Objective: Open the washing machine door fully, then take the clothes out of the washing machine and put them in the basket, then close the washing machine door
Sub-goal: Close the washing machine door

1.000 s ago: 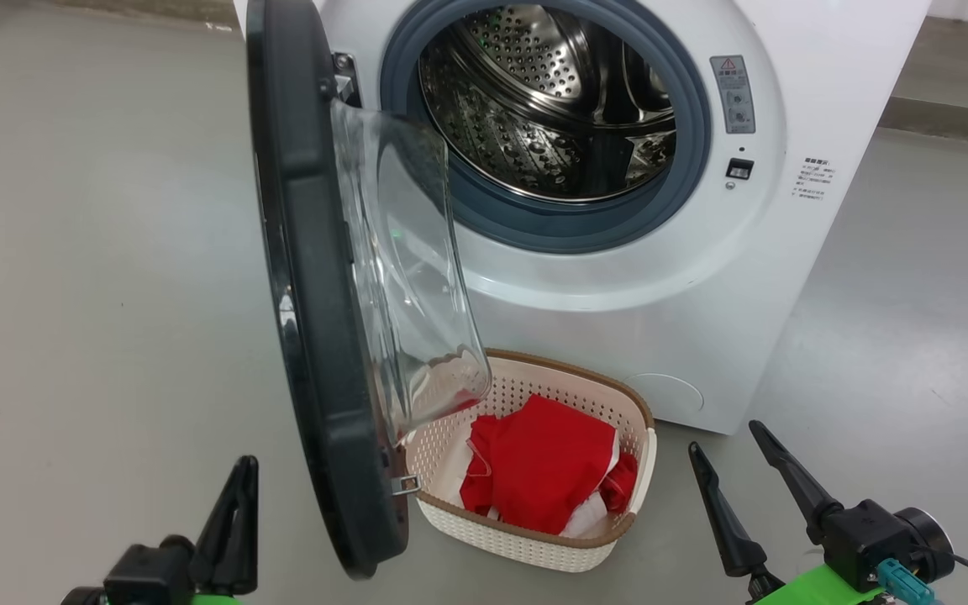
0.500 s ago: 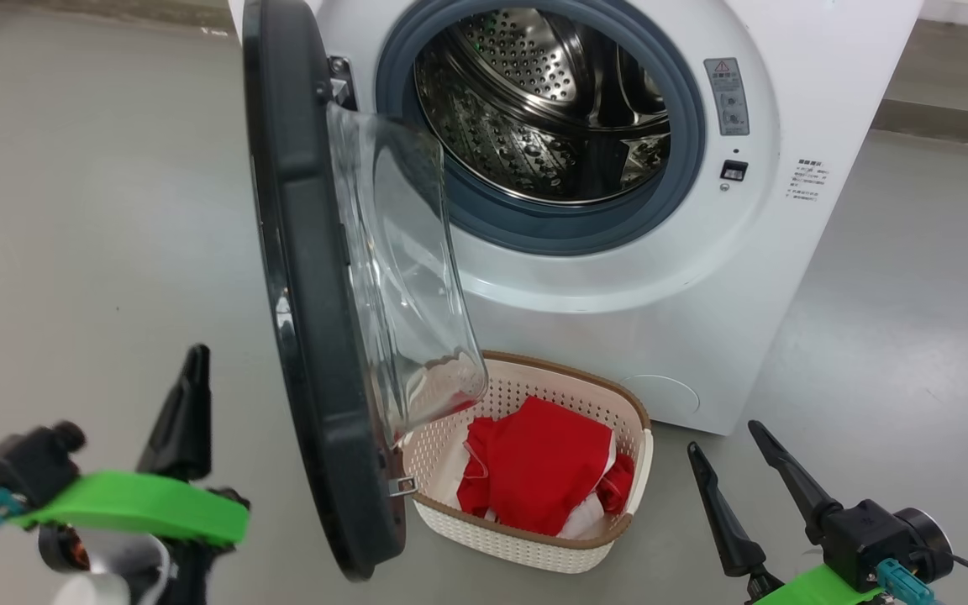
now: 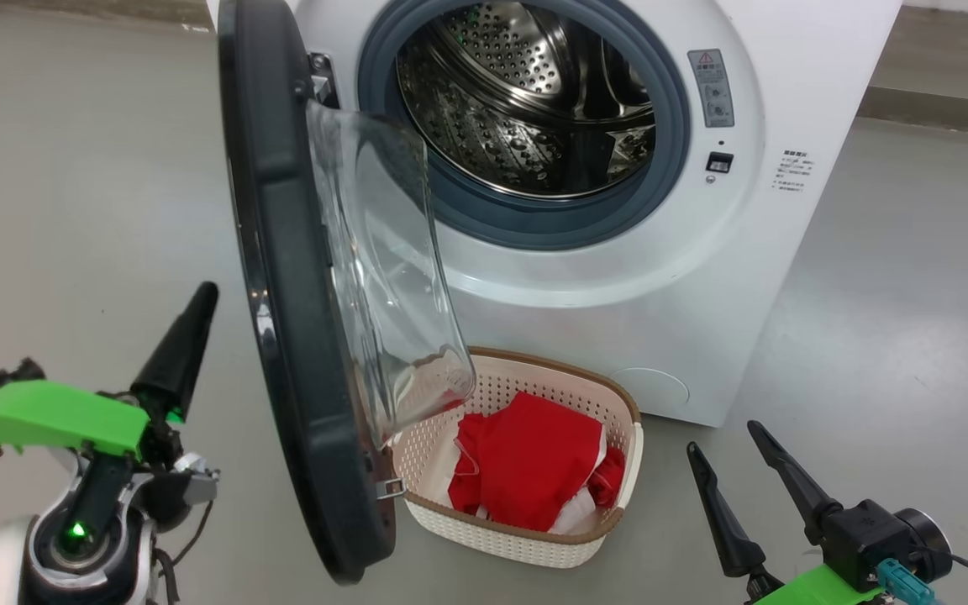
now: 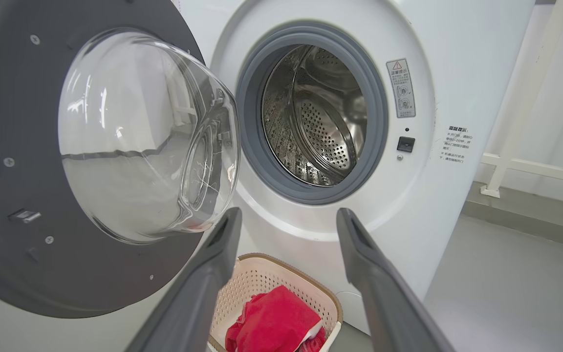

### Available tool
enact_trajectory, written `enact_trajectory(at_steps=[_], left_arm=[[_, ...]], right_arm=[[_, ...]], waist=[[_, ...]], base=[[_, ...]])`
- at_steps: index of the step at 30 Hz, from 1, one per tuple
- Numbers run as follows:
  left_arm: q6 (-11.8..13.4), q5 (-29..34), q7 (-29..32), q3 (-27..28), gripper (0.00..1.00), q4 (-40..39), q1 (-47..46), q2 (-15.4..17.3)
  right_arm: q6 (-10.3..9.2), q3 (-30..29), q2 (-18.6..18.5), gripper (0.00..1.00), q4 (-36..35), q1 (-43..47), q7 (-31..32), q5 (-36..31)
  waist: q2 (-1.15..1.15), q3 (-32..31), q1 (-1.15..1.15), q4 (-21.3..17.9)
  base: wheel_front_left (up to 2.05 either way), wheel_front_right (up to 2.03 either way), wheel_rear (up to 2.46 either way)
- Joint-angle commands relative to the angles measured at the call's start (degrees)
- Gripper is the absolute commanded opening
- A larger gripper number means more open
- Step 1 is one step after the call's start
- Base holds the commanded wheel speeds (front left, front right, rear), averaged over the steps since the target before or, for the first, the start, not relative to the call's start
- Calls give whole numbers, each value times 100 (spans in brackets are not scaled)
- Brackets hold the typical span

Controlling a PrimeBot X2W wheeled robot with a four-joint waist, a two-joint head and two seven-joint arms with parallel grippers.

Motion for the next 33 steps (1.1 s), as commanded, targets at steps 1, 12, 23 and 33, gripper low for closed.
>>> enact_trajectory(at_steps=[1, 12, 23, 33], left_arm=[[150, -140, 209, 161, 0, -284, -269, 89], [575, -172, 642, 24, 0, -620, -225, 314], [485, -471, 626, -347, 0, -607, -264, 133], [296, -771, 177, -706, 0, -265, -548, 79]], right_arm=[[20, 125, -43, 100, -138, -175, -36, 30], [20, 146, -46, 100, -154, -207, -36, 48], [20, 191, -76, 100, -141, -286, -36, 68], [20, 177, -170, 100, -135, -367, -36, 80]], waist=[[0, 10, 0, -21], [0, 109, 0, -111], [0, 190, 0, -338], [0, 244, 0, -672]], base=[[0, 0, 0], [0, 0, 0], [0, 0, 0], [0, 0, 0]])
